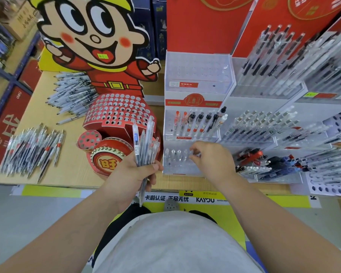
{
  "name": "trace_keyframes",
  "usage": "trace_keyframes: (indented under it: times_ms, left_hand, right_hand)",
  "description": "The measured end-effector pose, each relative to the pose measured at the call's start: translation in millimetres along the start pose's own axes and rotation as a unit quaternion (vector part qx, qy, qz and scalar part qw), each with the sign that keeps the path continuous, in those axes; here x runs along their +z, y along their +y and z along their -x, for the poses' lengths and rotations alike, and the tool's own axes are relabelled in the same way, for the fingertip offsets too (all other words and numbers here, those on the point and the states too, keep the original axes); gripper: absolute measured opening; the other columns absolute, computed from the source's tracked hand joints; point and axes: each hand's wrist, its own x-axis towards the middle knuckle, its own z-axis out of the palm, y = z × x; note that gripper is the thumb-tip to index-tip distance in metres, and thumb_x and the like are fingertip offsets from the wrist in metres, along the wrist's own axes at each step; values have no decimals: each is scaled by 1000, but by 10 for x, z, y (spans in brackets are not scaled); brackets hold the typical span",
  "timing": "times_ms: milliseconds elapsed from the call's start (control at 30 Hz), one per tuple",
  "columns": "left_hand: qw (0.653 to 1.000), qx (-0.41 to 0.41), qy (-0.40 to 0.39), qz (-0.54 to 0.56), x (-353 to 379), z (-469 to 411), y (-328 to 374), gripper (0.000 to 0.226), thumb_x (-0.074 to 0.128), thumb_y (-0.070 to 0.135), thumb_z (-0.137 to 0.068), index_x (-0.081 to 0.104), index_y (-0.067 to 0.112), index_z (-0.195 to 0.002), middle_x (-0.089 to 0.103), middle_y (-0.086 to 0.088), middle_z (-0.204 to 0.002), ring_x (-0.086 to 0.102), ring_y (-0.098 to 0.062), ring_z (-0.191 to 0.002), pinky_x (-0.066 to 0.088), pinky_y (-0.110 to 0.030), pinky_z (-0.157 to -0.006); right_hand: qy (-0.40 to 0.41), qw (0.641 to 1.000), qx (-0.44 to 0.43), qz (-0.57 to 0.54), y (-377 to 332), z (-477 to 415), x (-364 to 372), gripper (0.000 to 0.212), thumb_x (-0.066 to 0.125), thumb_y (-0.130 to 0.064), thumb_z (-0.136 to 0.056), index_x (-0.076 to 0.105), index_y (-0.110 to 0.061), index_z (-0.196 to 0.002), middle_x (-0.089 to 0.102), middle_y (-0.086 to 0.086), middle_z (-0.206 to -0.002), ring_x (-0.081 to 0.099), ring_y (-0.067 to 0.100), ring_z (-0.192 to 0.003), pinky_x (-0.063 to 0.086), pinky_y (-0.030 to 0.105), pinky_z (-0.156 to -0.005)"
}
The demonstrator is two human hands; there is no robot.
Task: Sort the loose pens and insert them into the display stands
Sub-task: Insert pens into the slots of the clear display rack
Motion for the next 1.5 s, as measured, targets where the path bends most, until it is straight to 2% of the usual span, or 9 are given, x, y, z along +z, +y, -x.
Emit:
trace_keyframes:
  times_ms: [233,367,533,767,867,1000,1133,1267,1500]
  left_hand:
    - [998,6,-57,31,24,120,80,30,55,-2,-99,59,8,-127,71,-7,-91,54,-20,-65,47,-32,-53]
    - [995,16,-96,31,50,153,153,20,65,7,-90,69,4,-108,65,-19,-88,52,-24,-63,45,-32,-52]
    - [985,18,-172,6,163,168,291,16,64,17,-83,74,7,-91,49,-15,-62,48,-22,-56,43,-29,-52]
    - [974,16,-227,-5,328,165,345,20,68,19,-83,73,4,-95,50,-14,-58,47,-20,-53,42,-28,-52]
    - [974,17,-224,-5,384,152,341,24,66,17,-85,72,1,-102,56,-27,-69,53,-23,-56,47,-30,-53]
    - [983,0,-180,49,437,84,319,34,66,7,-85,63,8,-119,72,-21,-99,66,-28,-68,57,-36,-56]
    - [995,-3,-87,49,375,3,259,23,55,-4,-98,60,6,-118,72,-14,-92,69,-31,-74,57,-36,-53]
    - [1000,-12,-7,19,238,-34,127,21,56,-1,-99,61,8,-117,62,-8,-74,56,-20,-56,45,-30,-45]
    - [996,-51,13,72,167,7,-46,18,57,7,-101,65,11,-116,55,-5,-71,43,-16,-52,36,-28,-48]
  right_hand:
    - [-26,999,8,16,-69,37,-111,32,68,-37,-92,64,-24,-121,73,-6,-105,68,16,-94,56,31,-75]
    - [23,991,25,-127,-223,157,-381,28,71,-39,-90,71,-22,-111,71,-11,-89,66,8,-78,53,27,-71]
    - [-95,833,83,-539,-480,282,-812,16,70,-17,-91,74,-16,-107,76,-1,-87,69,10,-77,53,23,-67]
    - [-78,810,60,-578,-345,407,-891,13,73,-9,-87,75,-16,-97,76,7,-98,70,14,-85,51,19,-66]
    - [-62,802,55,-591,-305,448,-883,8,72,-3,-86,73,-9,-92,73,-1,-84,66,9,-79,51,16,-69]
    - [-42,801,73,-592,-227,495,-873,9,70,-3,-88,71,-4,-97,73,5,-87,66,9,-79,52,17,-70]
    - [10,794,116,-597,-75,478,-915,9,70,-9,-88,71,-15,-95,75,-1,-82,69,11,-75,52,22,-63]
    - [79,804,148,-570,121,421,-917,11,72,-9,-88,72,-17,-95,74,-4,-78,68,9,-74,51,19,-60]
    - [91,916,129,-368,205,347,-558,12,76,-17,-88,73,-25,-96,74,-9,-86,69,5,-83,53,18,-76]
